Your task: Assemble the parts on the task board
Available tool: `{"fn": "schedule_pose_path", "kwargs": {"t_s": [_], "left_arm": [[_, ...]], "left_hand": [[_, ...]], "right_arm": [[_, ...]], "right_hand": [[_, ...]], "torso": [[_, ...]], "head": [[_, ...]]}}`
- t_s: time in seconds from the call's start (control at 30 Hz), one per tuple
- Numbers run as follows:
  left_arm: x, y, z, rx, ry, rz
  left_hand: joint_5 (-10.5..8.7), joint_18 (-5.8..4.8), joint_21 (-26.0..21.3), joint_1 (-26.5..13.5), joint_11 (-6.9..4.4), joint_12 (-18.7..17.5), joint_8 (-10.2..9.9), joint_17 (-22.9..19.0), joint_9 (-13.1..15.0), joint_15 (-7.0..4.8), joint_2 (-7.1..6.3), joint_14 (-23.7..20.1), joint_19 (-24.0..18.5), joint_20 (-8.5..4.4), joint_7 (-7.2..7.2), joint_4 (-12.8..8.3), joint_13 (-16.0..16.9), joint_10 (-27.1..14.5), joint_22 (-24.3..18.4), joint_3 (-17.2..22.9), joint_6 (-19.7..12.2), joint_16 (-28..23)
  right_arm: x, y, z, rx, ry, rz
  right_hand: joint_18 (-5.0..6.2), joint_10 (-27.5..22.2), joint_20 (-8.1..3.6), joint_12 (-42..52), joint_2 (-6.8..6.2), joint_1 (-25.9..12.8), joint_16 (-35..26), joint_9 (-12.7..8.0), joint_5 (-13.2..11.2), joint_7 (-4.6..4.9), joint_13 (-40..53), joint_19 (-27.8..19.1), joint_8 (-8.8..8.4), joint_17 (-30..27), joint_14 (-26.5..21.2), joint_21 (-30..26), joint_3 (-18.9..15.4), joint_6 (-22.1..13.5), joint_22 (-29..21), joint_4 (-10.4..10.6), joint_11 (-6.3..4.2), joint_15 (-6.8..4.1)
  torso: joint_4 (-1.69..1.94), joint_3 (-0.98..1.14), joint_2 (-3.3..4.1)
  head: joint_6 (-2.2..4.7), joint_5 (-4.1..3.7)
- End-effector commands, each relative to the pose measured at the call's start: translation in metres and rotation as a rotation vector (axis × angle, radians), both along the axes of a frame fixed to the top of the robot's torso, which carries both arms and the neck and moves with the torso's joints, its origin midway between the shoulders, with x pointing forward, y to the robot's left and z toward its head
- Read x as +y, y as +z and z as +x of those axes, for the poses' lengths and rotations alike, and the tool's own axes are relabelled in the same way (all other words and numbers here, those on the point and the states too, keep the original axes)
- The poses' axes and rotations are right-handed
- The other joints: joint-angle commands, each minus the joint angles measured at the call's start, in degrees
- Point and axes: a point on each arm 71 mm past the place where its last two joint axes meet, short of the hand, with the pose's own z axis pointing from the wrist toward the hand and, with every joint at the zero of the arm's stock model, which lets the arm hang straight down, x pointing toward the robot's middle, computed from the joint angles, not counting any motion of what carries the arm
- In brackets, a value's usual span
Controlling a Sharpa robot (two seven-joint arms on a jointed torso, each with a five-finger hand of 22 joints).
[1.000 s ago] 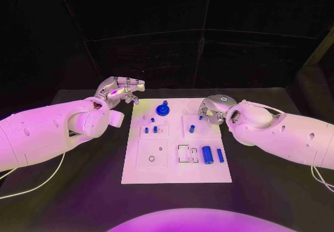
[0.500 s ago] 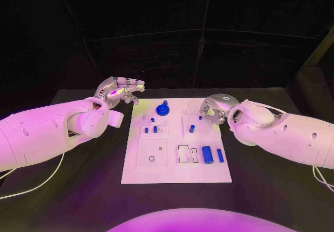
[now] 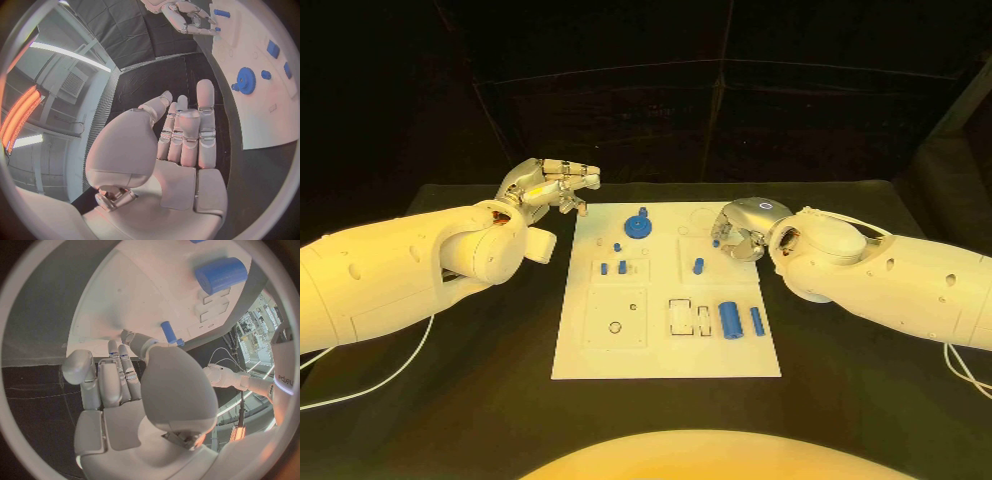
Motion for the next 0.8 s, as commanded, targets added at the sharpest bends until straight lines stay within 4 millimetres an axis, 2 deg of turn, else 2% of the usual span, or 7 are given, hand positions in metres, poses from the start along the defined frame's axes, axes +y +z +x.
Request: {"fn": "schedule_pose_path", "kwargs": {"t_s": [0.03,0.8], "left_arm": [[-0.0012,0.0009,0.0001,0.001,-0.012,-0.009],[-0.0029,0.0005,-0.0001,0.008,-0.019,-0.010]], "left_hand": [[0.12,0.64,-0.36,0.42,-0.03,-0.03,-0.28,-0.07,-0.08,0.08,0.38,-0.44,-0.41,0.04,0.29,-0.12,0.06,-0.46,-0.07,-0.03,-0.16,-0.26],[0.13,0.66,-0.45,0.90,-0.02,0.01,-0.32,-0.11,-0.11,0.12,0.56,-0.53,-0.45,0.09,0.32,-0.41,0.15,-0.61,-0.11,0.13,-0.19,-0.23]], "right_arm": [[0.0028,-0.0006,0.0000,0.024,0.013,0.002],[0.0073,-0.0059,0.0065,0.056,0.002,-0.017]], "right_hand": [[-0.24,0.39,-0.01,0.34,0.22,-0.78,0.00,0.15,0.02,-0.12,0.08,-0.20,0.21,0.19,1.80,-0.22,-0.12,0.24,0.16,0.38,-0.20,0.17],[-0.50,3.85,-0.97,2.43,2.42,-1.12,-0.03,0.62,-0.09,-1.60,0.50,0.93,1.63,-0.10,1.77,0.66,-0.41,4.01,1.60,1.24,-1.70,-1.02]], "torso": [[0.02,-0.01,0.00],[-0.03,0.00,0.01]], "head": [[-0.04,-0.02],[-0.37,0.25]]}}
